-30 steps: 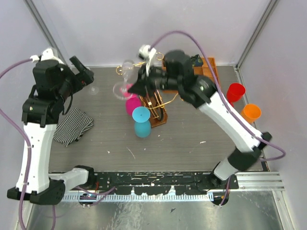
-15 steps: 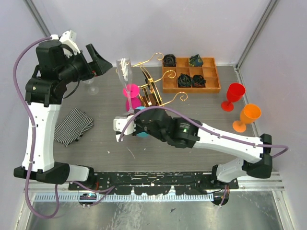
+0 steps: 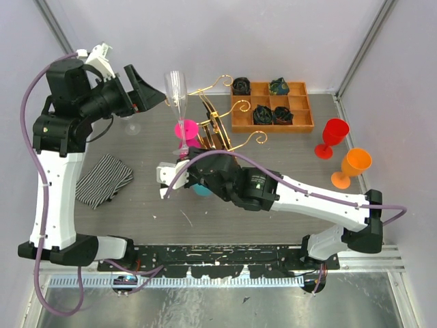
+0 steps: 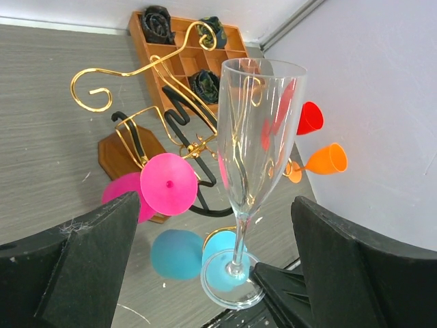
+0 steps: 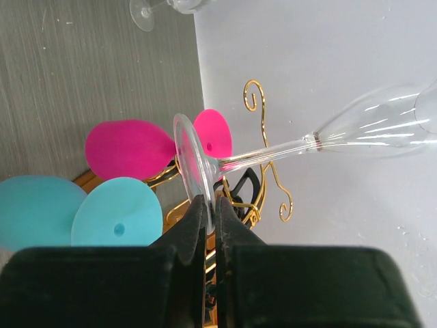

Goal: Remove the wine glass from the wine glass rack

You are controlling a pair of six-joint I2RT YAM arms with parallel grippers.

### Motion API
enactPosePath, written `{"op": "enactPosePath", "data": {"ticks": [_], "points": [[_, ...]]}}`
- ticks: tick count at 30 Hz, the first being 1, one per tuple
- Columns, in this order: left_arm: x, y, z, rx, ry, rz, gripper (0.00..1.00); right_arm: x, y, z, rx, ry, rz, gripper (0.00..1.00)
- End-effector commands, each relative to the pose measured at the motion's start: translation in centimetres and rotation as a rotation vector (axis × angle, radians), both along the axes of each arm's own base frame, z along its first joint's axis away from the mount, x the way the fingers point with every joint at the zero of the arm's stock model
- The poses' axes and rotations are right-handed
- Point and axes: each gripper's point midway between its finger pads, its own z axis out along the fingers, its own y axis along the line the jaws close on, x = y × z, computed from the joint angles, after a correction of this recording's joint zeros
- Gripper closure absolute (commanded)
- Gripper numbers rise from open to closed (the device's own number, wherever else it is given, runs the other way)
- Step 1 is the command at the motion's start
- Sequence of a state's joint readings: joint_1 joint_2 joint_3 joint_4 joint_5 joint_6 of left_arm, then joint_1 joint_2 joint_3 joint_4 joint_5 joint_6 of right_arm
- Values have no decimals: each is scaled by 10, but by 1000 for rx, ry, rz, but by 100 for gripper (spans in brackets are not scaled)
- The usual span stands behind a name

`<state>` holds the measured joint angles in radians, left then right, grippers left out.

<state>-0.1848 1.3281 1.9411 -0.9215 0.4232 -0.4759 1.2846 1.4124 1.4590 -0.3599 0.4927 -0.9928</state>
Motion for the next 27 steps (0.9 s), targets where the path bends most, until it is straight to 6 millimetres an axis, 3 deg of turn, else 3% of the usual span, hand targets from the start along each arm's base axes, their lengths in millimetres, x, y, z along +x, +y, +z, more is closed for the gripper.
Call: {"op": "enactPosePath", "data": {"ticks": [1,9,14,16,18,21,24,27], "points": [[4,-6,-6,-15,12,-38,1,-2,12,46,118,-66,19,99],[14,-19,0,-48,-19,-101,1,-17,39,37,86,-54,77,99],[23,-17,2,-29,-40,-87,1,-23,44,37,82,-55,97,99],[25,-17,-4,-8,-16,-96,13,-24,44,37,80,-57,95,99],[24,-19,-8,2,6,-116,35,-24,43,37,80,-57,94,99],[23,-19,-14,17,38,-130,54,-22,42,39,83,-60,84,99],[23,-12,-21,59,52,-103,63,-21,41,38,84,-63,71,99],[25,-2,-23,97,45,-52,64,-18,41,37,88,-64,54,98]]}}
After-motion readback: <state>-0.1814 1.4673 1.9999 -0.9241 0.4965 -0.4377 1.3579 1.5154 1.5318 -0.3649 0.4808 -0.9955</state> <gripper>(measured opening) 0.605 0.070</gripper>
